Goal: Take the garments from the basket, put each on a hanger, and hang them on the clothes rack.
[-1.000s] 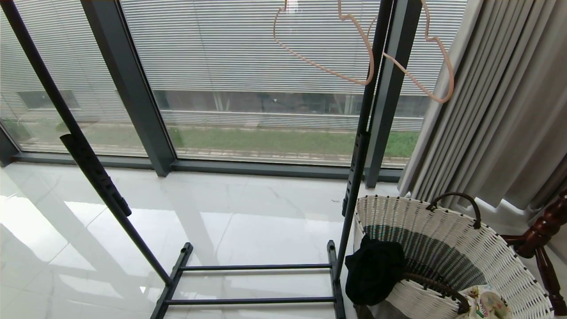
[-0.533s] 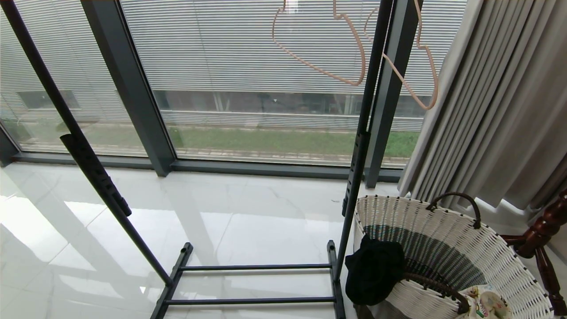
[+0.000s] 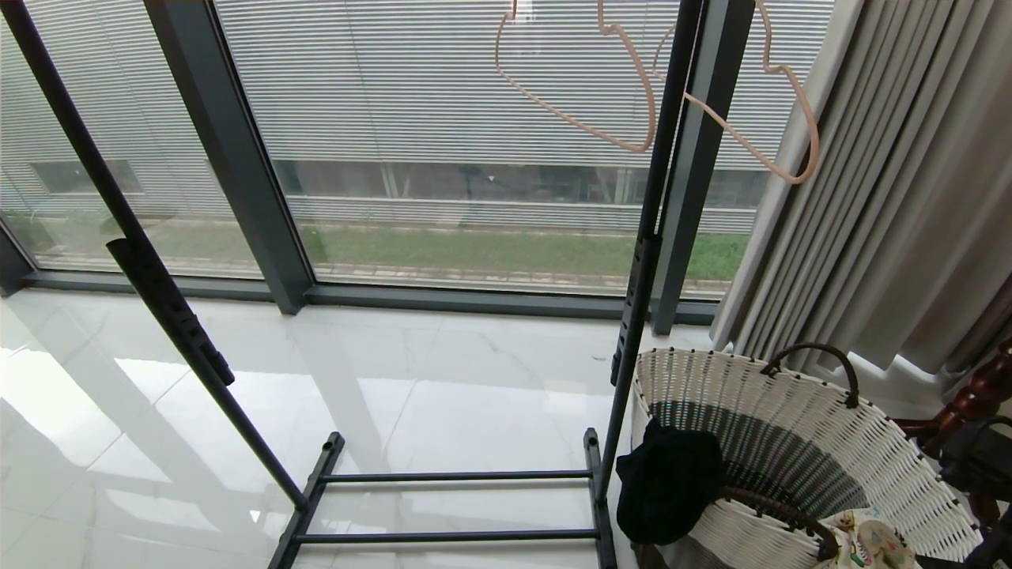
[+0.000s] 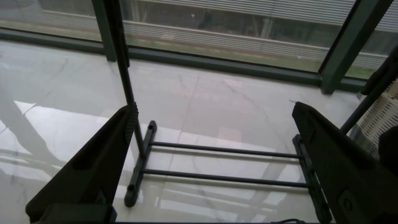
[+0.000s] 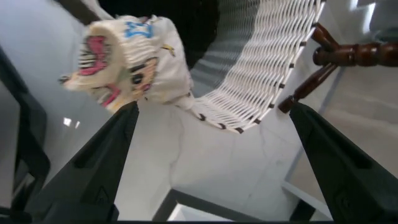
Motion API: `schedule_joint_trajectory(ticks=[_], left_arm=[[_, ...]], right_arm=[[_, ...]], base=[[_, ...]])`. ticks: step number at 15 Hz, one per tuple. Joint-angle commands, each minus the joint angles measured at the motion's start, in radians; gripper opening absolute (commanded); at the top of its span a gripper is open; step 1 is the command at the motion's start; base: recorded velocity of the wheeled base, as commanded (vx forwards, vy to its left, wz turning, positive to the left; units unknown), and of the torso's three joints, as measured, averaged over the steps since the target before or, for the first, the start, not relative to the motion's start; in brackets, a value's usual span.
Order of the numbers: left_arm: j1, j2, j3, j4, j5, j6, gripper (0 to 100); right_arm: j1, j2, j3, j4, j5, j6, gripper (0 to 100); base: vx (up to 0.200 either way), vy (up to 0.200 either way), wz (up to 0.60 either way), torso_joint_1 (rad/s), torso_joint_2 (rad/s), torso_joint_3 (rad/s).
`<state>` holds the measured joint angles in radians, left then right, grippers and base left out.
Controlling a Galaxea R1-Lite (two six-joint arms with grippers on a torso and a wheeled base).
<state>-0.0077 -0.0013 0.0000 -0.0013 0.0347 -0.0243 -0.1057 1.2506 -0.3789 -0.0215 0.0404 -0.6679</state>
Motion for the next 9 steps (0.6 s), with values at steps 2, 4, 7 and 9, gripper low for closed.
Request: schedule_joint_trajectory(ticks=[2,4,7,9], left_arm=[[0.0,0.001,0.0,0.0,0.001,0.0,100],[0.0,0.001,0.0,0.0,0.001,0.001,100],[0.0,0.001,0.0,0.0,0.001,0.001,100],[0.0,0.001,0.0,0.0,0.001,0.001,100]], right_arm=[[-0.042,0.216,-0.025,-0.058,-0.022,-0.032,100],[-0.038,0.219,-0.032,-0.063,0.007,-0.033,100],[-0.031,0.193,-0.067,-0.044,0.019,-0.073,100],[-0.034,0.147,-0.113,0.08,0.019,-0.125,100]], base=[[0.0,0.0,0.0,0.0,0.0,0.0],[0.0,0.0,0.0,0.0,0.0,0.0],[0.0,0.0,0.0,0.0,0.0,0.0],[0.0,0.0,0.0,0.0,0.0,0.0]])
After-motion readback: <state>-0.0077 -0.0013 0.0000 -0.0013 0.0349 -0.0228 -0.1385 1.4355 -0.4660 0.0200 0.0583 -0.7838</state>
